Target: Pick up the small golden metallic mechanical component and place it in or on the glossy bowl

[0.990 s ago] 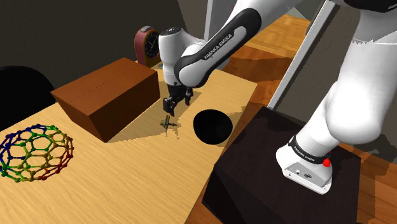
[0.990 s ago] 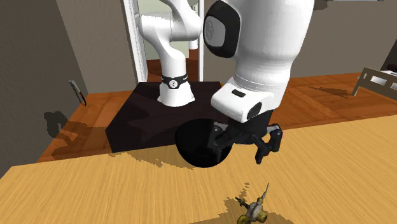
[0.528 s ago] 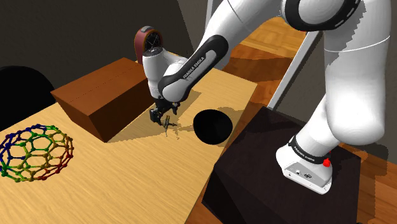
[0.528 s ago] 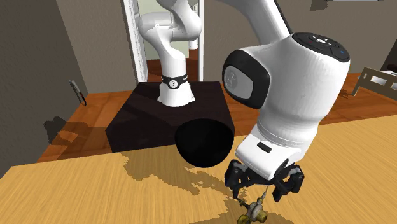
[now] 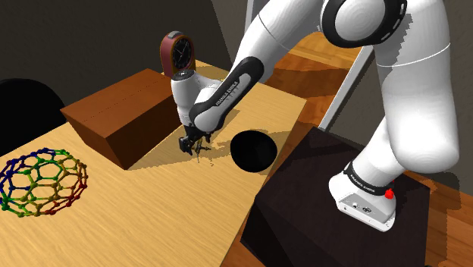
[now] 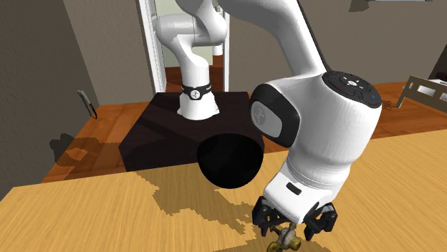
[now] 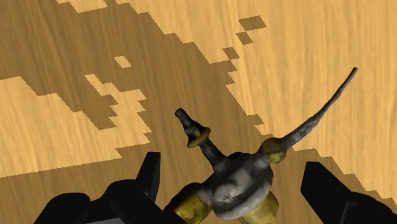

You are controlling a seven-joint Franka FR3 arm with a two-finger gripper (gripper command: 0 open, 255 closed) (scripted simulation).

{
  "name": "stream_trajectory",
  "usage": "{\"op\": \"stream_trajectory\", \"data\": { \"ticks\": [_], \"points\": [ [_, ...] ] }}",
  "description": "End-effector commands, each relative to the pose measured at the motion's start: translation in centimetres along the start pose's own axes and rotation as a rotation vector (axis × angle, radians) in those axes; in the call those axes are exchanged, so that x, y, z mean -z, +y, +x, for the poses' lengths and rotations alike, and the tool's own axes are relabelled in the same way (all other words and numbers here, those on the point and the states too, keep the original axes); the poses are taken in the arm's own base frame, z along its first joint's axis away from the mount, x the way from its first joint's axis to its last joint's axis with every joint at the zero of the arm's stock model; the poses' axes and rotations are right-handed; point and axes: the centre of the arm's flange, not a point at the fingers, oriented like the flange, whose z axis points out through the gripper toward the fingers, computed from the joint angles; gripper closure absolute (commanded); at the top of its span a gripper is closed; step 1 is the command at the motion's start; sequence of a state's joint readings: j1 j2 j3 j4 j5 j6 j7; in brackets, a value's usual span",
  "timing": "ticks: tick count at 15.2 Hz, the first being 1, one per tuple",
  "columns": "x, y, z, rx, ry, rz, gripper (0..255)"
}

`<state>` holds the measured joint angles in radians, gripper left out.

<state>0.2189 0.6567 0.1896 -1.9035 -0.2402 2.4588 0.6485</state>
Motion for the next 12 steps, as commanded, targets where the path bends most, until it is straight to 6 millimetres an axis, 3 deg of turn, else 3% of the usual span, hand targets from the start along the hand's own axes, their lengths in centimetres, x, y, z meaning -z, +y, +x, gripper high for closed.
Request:
{"op": "stream_trajectory", "data": {
  "ticks": [1,7,8,12],
  "points": [
    [-0.38,-0.09,0.01,0.0,0.0,0.0,0],
    [-0.37,-0.09,0.01,0.0,0.0,0.0,0],
    [-0.37,-0.09,0.01,0.0,0.0,0.0,255],
    [-0.37,-0.09,0.01,0.0,0.0,0.0,255]
  ]
}}
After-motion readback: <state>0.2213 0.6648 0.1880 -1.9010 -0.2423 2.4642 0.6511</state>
